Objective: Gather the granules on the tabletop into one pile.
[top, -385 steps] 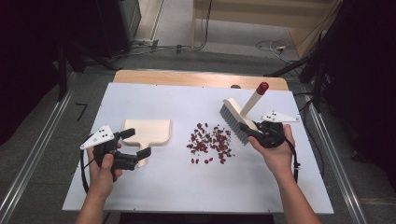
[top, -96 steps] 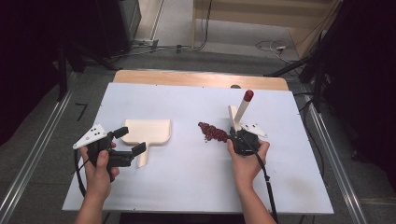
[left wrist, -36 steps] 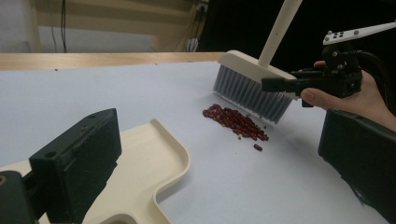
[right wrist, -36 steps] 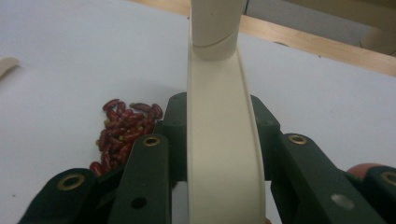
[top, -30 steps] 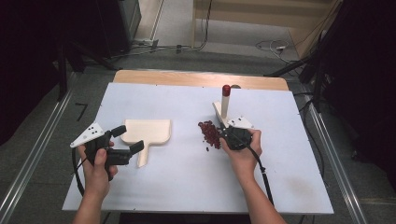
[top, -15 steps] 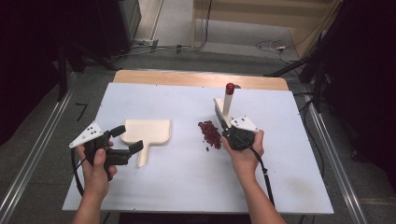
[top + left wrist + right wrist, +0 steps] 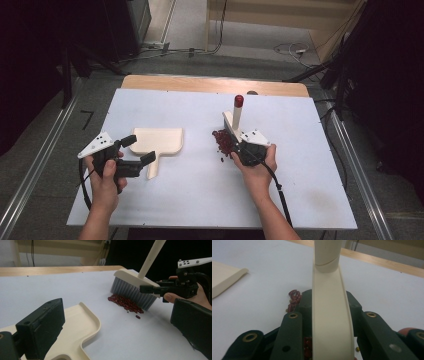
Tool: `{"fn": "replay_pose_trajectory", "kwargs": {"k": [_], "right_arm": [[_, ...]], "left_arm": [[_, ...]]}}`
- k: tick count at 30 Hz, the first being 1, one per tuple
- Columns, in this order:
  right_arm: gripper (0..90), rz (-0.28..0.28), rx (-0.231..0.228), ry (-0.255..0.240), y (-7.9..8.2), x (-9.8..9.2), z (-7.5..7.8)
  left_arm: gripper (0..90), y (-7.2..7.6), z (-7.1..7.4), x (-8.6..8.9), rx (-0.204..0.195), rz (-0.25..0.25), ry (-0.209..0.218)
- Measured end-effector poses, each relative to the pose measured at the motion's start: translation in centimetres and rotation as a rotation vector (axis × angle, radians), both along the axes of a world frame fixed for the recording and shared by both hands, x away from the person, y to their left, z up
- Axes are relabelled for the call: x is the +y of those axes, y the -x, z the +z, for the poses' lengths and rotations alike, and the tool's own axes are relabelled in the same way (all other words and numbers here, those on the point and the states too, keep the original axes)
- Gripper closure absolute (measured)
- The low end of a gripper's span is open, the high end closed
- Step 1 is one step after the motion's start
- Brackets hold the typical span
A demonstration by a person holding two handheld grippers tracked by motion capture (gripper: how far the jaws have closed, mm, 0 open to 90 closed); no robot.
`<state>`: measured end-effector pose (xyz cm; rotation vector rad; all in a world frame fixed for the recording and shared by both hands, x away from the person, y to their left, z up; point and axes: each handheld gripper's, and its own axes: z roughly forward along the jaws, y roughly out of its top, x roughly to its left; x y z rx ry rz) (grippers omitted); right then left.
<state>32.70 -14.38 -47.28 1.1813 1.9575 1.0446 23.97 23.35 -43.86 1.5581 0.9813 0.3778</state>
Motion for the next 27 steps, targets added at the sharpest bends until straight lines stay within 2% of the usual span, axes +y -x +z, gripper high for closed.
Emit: {"fn": "replay_pose_trajectory", "kwargs": {"k": [3, 5, 7, 10, 13, 15, 18, 19, 21, 22, 23, 27], "right_arm": [[65.8, 0.011, -0.022, -0.008, -0.1, -0.6, 1.1], [65.8, 0.072, -0.039, -0.025, -0.1, -1.3, 2.2], [65.8, 0.209, -0.027, -0.065, -0.2, -2.2, 3.2], [65.8, 0.467, -0.017, -0.058, -0.5, -3.5, 3.9], [65.8, 0.687, 0.059, -0.058, -0.8, -4.5, 3.6], [65.8, 0.78, 0.113, -0.03, -0.8, -4.9, 3.0], [65.9, 0.846, 0.17, 0.019, -1.2, -5.2, 1.9], [65.9, 0.853, 0.175, 0.025, -1.4, -5.3, 1.5], [65.9, 0.853, 0.164, 0.011, -2.1, -5.5, 1.0], [65.9, 0.846, 0.143, 0.008, -2.6, -5.6, 0.8], [65.9, 0.838, 0.134, 0.017, -2.9, -5.6, 0.7], [65.9, 0.833, 0.124, 0.005, -4.4, -5.3, 0.3]], "left_arm": [[0.0, 0.0, 0.0, 0.1, -0.001, 0.002, 0.003], [0.0, 0.1, 0.0, 0.2, 0.0, 0.006, 0.004], [0.0, 0.1, -0.1, 0.3, 0.0, 0.007, 0.005], [0.0, 0.0, -0.1, 0.2, 0.004, 0.009, 0.003], [0.0, 0.0, -0.2, 0.1, 0.008, 0.005, -0.005], [0.0, -0.1, -0.2, 0.0, 0.01, 0.006, -0.008], [0.0, -0.1, -0.3, -0.1, 0.014, 0.004, -0.015], [0.0, -0.1, -0.3, -0.1, 0.014, 0.004, -0.015], [0.0, -0.1, -0.3, -0.2, 0.014, 0.004, -0.015], [0.0, -0.1, -0.3, -0.2, 0.014, 0.004, -0.015], [0.0, -0.1, -0.3, -0.2, 0.015, 0.005, -0.015], [0.0, -0.1, -0.4, -0.1, 0.017, 0.004, -0.014]]}}
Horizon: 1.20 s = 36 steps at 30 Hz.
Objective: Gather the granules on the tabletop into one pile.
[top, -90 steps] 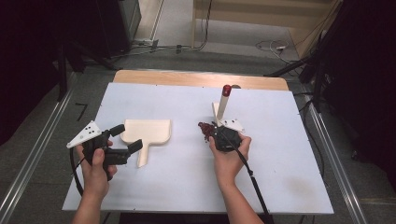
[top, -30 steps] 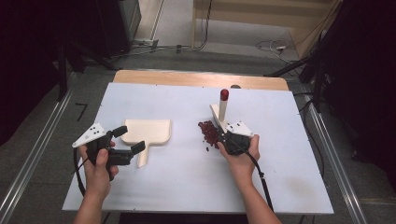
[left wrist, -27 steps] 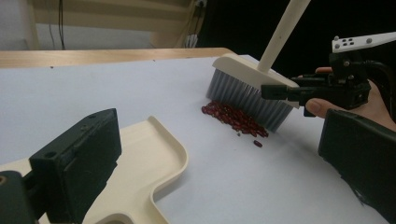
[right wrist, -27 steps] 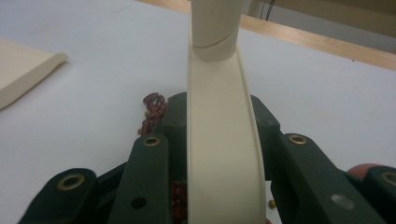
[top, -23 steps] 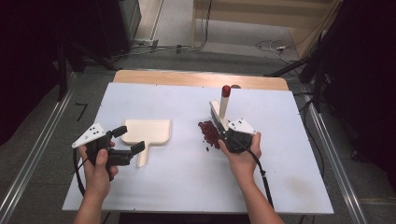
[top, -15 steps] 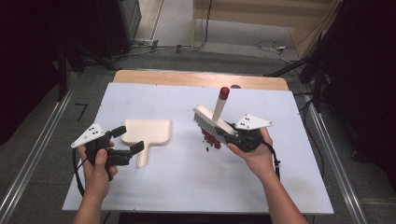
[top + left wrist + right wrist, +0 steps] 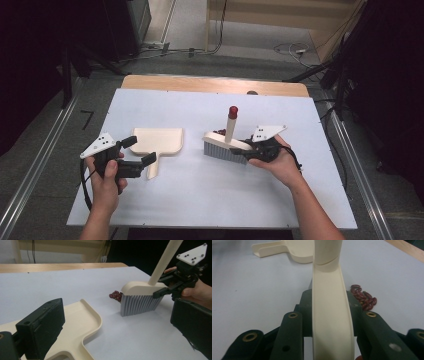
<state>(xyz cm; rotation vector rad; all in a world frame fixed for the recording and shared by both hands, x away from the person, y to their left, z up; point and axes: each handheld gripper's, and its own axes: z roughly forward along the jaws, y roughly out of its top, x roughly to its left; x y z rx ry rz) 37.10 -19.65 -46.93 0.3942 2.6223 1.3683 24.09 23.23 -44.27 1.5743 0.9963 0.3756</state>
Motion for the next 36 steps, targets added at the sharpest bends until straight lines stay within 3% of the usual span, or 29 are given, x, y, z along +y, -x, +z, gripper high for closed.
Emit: {"fn": "replay_pose_trajectory", "kwargs": {"k": [9, 22, 29, 36], "right_arm": [[65.9, 0.003, -0.001, 0.005, -2.1, 0.2, 0.1], [65.9, -0.004, -0.005, 0.008, -3.5, 0.6, 0.4], [65.9, -0.008, -0.003, -0.001, -3.4, 0.5, 0.5], [65.9, 0.006, -0.002, -0.042, -2.3, 0.6, 1.8]], "left_arm": [[0.0, 0.0, -0.1, 0.0, 0.001, -0.002, 0.002], [0.0, -0.1, -0.2, -0.1, 0.008, -0.005, -0.005], [0.0, -0.1, -0.2, -0.1, 0.009, -0.007, -0.006], [0.0, -0.1, -0.2, -0.1, 0.005, -0.007, -0.002]]}}
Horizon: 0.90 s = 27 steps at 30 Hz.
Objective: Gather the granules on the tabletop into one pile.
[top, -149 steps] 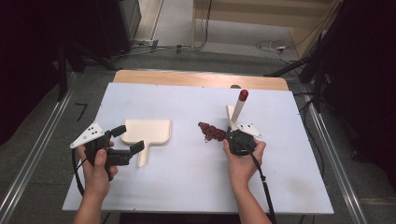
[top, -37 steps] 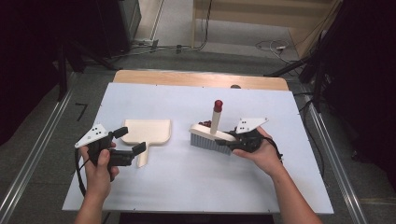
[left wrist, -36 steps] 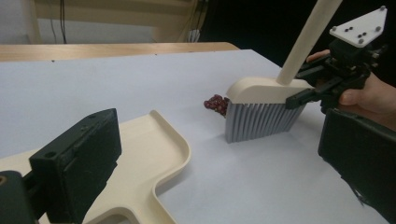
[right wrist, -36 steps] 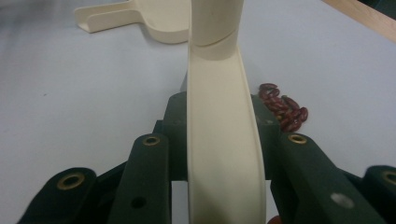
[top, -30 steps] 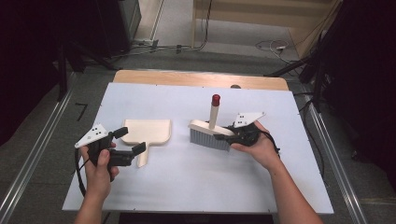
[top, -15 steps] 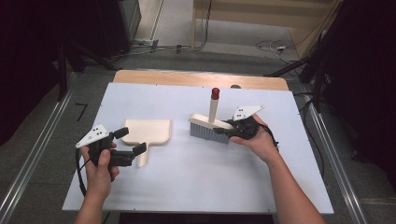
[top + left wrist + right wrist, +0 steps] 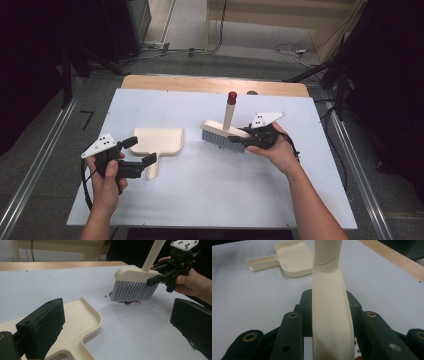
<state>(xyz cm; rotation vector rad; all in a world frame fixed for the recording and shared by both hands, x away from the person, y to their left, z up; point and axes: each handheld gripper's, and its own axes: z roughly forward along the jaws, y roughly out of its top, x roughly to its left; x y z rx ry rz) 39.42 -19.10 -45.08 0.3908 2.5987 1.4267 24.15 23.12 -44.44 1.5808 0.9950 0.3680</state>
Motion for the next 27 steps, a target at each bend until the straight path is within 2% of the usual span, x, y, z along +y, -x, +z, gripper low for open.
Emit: {"fn": "replay_pose_trajectory", "kwargs": {"k": [2, 5, 9, 11, 13, 14, 15, 18, 20, 22, 25, 26, 27], "right_arm": [[65.9, -0.006, -0.006, -0.015, 0.5, -0.1, 0.5], [65.8, -0.045, -0.019, -0.044, 1.3, -0.3, 1.3], [65.8, -0.119, -0.034, -0.089, 2.3, -1.2, 2.4], [65.8, -0.191, -0.037, -0.099, 2.8, -1.7, 2.6], [65.8, -0.299, -0.031, -0.085, 3.3, -2.3, 2.6], [65.8, -0.353, -0.048, -0.068, 3.6, -2.5, 2.5], [65.7, -0.409, -0.069, -0.052, 3.9, -2.7, 2.2], [65.7, -0.603, -0.079, -0.022, 5.1, -2.9, 1.1], [65.7, -0.697, -0.111, 0.003, 5.4, -3.0, 0.1], [65.8, -0.775, -0.119, 0.019, 5.6, -2.8, -0.8], [65.7, -0.854, -0.128, 0.057, 5.5, -2.3, -2.1], [65.7, -0.869, -0.138, 0.06, 5.5, -2.1, -2.4], [65.8, -0.879, -0.133, 0.037, 5.5, -1.9, -2.6]], "left_arm": [[0.0, 0.0, 0.0, 0.0, -0.001, -0.001, 0.0], [0.0, 0.1, 0.1, 0.0, -0.001, -0.002, -0.004], [0.0, 0.1, 0.1, 0.0, -0.004, -0.002, -0.002], [0.0, 0.1, 0.1, 0.0, -0.005, -0.002, 0.002], [0.0, 0.1, 0.1, 0.0, -0.005, -0.002, 0.003], [0.0, 0.1, 0.2, 0.0, -0.005, -0.002, 0.004], [0.0, 0.1, 0.2, 0.0, -0.005, -0.002, 0.003], [0.0, 0.1, 0.1, 0.0, -0.005, -0.002, 0.002], [0.0, 0.0, 0.1, -0.1, -0.005, -0.004, 0.0], [0.0, 0.0, 0.1, -0.1, -0.004, -0.006, -0.003], [0.0, 0.0, 0.1, -0.2, -0.004, -0.007, -0.005], [0.0, 0.0, 0.1, -0.2, -0.004, -0.007, -0.005], [0.0, 0.0, 0.1, -0.2, -0.004, -0.007, -0.006]]}}
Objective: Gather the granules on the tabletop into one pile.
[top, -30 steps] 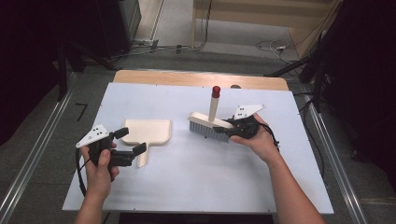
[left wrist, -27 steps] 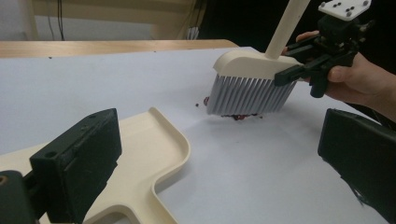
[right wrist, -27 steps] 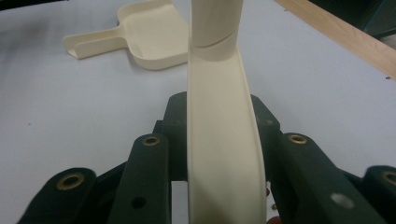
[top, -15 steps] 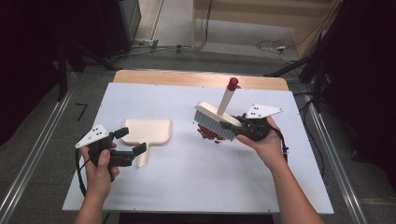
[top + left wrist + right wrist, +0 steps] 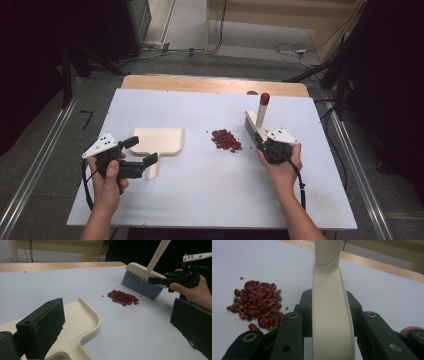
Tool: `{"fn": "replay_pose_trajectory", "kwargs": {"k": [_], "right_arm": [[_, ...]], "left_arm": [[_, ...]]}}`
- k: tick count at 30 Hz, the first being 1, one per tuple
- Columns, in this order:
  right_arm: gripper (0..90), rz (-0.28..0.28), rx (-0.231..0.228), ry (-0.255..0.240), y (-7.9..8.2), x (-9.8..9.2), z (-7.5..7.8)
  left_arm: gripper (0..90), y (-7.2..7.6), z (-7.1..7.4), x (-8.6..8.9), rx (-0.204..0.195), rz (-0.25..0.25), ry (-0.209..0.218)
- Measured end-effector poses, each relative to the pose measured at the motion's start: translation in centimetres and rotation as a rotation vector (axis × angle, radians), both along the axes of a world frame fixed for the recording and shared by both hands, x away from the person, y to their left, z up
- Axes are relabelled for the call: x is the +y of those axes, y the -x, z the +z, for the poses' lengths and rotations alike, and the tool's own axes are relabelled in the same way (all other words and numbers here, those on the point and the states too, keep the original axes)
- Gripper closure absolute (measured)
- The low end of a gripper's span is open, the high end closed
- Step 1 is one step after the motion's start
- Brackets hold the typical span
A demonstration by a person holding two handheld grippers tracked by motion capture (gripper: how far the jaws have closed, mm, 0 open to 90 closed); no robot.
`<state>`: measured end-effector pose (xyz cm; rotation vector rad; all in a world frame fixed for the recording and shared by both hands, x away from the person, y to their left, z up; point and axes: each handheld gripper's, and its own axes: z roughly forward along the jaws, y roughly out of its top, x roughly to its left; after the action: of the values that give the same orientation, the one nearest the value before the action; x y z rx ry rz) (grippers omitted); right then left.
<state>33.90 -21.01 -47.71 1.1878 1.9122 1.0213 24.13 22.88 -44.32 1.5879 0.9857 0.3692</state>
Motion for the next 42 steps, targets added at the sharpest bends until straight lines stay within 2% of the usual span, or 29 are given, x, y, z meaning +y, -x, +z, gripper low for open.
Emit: {"fn": "replay_pose_trajectory", "kwargs": {"k": [5, 7, 10, 12, 15, 18, 20, 22, 25, 30, 33, 36, 38, 40, 42], "right_arm": [[65.8, -0.027, 0.005, -0.044, 0.3, 1.6, -0.2], [65.7, -0.029, 0.005, -0.043, 0.4, 2.4, -0.2], [65.8, -0.006, 0.012, -0.062, 0.4, 3.4, -0.1], [65.8, 0.001, 0.008, -0.056, 0.4, 4.0, 0.1], [65.8, 0.002, -0.008, -0.066, 0.4, 4.1, 0.7], [65.8, -0.034, -0.015, -0.064, 0.2, 3.7, 1.1], [65.8, -0.064, 0.012, -0.052, -0.1, 3.4, 0.9], [65.7, -0.069, 0.039, -0.046, -0.3, 3.3, 0.4], [65.8, -0.044, 0.047, -0.063, 0.1, 3.4, 0.3], [65.8, 0.034, 0.056, -0.089, 0.7, 3.9, 0.5], [65.8, 0.019, 0.021, -0.071, 0.9, 3.9, 0.9], [65.8, 0.005, -0.003, -0.097, 1.2, 4.0, 2.0], [65.8, 0.031, -0.009, -0.121, 1.6, 4.9, 2.6], [65.7, 0.067, -0.005, -0.145, 2.4, 6.5, 2.9], [65.8, 0.108, 0.021, -0.171, 3.0, 8.6, 2.7]], "left_arm": [[0.0, 0.0, 0.0, 0.1, 0.001, 0.002, 0.003], [0.0, 0.0, 0.0, 0.1, -0.001, 0.0, 0.002], [0.0, 0.0, 0.0, 0.1, -0.002, 0.001, 0.007], [0.0, 0.0, 0.1, 0.1, -0.003, 0.002, 0.005], [0.0, 0.1, 0.0, 0.2, -0.004, 0.003, 0.008], [0.0, 0.1, 0.0, 0.2, -0.004, 0.004, 0.01], [0.0, 0.1, 0.1, 0.2, -0.005, 0.003, 0.01], [0.0, 0.1, 0.1, 0.1, -0.005, 0.004, 0.006], [0.0, 0.0, 0.1, 0.1, -0.003, 0.002, 0.006], [0.0, 0.0, 0.0, 0.0, -0.003, -0.003, 0.003], [0.0, 0.0, 0.1, 0.0, -0.001, -0.001, 0.003], [0.0, 0.0, 0.0, 0.1, -0.003, 0.001, 0.005], [0.0, -0.1, 0.0, 0.1, 0.002, 0.001, 0.004], [0.0, -0.1, 0.0, 0.0, 0.0, -0.001, 0.003], [0.0, -0.1, 0.0, -0.1, 0.0, -0.003, 0.003]]}}
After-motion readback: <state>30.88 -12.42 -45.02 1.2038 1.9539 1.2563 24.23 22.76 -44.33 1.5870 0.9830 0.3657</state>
